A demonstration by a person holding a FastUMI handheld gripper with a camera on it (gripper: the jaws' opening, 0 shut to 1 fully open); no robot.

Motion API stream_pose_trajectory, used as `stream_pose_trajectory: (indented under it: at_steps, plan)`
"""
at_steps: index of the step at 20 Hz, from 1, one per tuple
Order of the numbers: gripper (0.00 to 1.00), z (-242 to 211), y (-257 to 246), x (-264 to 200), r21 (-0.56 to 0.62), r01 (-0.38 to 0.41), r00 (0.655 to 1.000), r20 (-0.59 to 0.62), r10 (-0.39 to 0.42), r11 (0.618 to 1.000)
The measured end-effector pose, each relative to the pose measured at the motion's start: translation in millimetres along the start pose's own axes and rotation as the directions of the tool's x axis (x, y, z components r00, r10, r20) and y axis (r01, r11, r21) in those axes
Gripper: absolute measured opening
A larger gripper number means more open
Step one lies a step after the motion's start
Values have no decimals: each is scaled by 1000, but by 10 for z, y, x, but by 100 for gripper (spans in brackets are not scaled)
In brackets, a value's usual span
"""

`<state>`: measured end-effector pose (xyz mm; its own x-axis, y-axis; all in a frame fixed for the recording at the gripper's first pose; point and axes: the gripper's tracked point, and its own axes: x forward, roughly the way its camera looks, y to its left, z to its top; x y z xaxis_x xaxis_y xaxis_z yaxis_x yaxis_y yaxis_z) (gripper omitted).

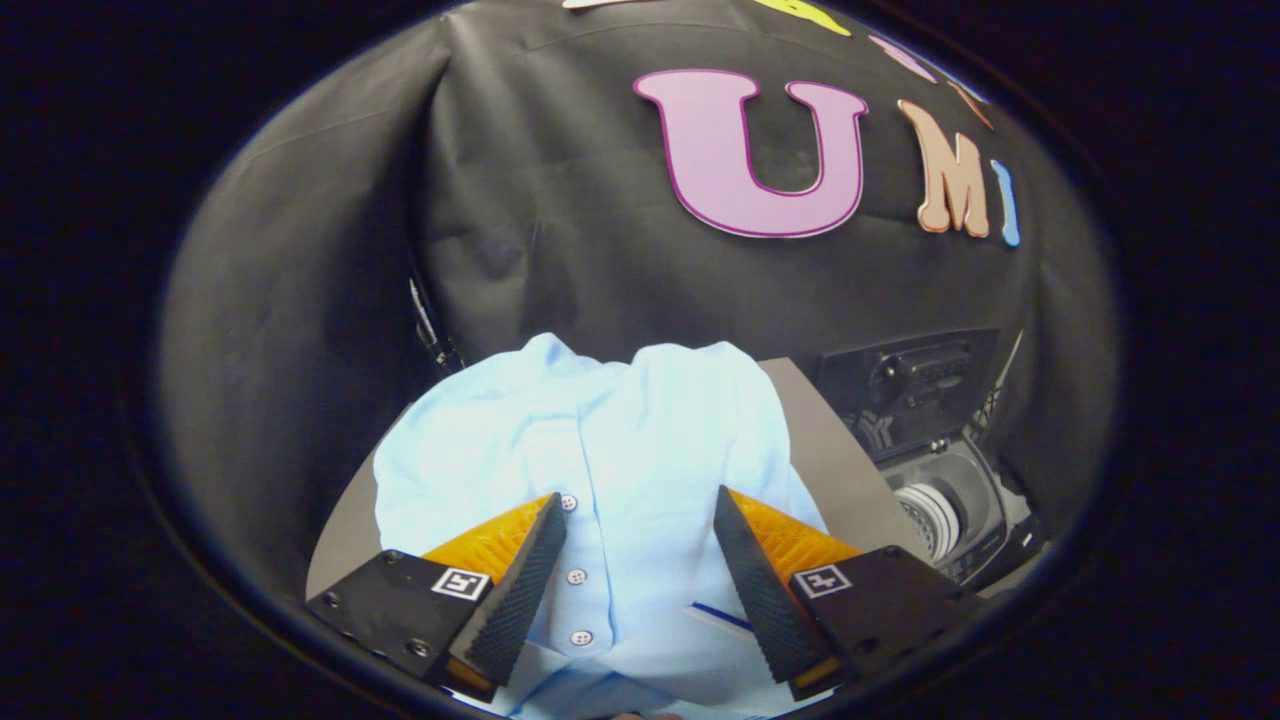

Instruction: Put the clothes into the washing machine and then close the washing machine lid.

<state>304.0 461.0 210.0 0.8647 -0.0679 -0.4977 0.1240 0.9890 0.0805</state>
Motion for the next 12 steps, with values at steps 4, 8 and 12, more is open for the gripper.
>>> stream_pose_trajectory:
  at_steps: [4, 8, 12]
  plan:
    - [95, -43, -3, 10, -72, -11, 999, -38, 8, 997]
    - [93, -21, -31, -17, -88, -21, 1000, 4, 22, 996]
    - [23, -37, 14, -62, -138, -95, 994, 41, 101, 986]
